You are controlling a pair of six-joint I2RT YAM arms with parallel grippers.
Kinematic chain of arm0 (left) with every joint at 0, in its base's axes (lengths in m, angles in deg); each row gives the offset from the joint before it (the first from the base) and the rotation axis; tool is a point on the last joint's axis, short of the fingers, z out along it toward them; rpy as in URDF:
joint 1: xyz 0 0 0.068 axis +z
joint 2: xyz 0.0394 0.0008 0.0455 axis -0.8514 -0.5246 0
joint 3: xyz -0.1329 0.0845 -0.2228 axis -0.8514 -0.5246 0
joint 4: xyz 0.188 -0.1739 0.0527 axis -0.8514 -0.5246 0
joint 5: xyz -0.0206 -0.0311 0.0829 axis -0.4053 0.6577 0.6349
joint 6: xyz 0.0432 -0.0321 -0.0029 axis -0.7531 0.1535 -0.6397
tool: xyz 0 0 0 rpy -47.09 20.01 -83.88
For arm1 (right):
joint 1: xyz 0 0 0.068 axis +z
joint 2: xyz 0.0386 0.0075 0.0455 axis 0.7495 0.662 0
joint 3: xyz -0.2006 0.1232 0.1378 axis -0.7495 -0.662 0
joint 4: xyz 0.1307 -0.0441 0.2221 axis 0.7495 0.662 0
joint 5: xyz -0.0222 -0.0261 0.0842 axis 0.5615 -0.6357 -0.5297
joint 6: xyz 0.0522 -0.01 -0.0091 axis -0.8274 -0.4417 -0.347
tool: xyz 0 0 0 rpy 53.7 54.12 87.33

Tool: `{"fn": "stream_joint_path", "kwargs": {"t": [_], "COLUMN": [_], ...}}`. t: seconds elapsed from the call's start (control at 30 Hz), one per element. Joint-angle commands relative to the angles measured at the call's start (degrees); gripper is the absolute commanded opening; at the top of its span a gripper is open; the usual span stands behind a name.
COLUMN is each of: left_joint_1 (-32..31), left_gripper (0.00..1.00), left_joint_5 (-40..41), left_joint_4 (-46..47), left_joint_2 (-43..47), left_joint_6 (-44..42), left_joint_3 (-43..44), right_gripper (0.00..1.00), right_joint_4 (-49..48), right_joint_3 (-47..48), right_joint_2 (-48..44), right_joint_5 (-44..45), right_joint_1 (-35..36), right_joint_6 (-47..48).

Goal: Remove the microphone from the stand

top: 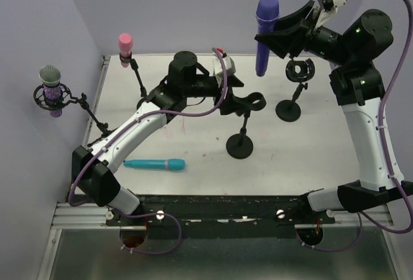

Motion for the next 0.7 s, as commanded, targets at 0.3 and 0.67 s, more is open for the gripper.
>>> {"fn": "stream_joint_path", "kwargs": {"t": [0.3, 0.67], "left_joint_1": [0.0, -0.1], "left_gripper": [0.91, 0.9], "left_joint_5": [0.8, 5.6], "left_joint_4": [1.2, 2.6], "left_joint_2": [2.8, -0.2], "left_joint_6": [18.6, 18.9], "left_joint_3": [11.1, 14.2], "right_gripper": [0.01, 0.01], "right_joint_4": [-17.5, -19.9], "right_joint_3": [-17.7, -19.5], "right_joint_2": [-3.4, -3.9], "right_joint_5": [-4.4, -7.6], "right_joint_1": [-0.1, 0.0], "right_joint_6": [-19.9, -25.0]}}
